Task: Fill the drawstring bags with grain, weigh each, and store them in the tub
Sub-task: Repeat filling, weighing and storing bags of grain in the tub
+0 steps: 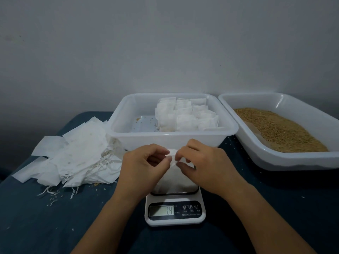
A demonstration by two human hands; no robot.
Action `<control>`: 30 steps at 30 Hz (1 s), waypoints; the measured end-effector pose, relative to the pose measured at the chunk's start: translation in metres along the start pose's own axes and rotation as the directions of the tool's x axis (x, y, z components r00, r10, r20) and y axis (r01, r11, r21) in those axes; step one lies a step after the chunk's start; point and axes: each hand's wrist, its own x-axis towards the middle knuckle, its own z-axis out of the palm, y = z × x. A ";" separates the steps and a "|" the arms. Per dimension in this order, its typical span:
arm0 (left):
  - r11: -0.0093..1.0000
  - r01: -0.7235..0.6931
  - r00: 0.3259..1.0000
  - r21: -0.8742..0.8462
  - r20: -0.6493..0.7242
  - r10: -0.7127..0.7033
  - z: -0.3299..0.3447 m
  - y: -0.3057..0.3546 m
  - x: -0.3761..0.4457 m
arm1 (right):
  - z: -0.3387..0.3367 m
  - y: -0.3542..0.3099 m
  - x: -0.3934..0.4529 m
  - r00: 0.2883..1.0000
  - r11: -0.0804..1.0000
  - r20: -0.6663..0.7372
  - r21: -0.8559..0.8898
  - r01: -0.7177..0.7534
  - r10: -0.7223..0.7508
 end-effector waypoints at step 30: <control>0.918 0.319 0.692 -0.236 0.720 -0.056 -0.015 0.030 0.033 | -0.026 0.007 0.005 0.981 0.826 0.182 0.544 -0.152 0.060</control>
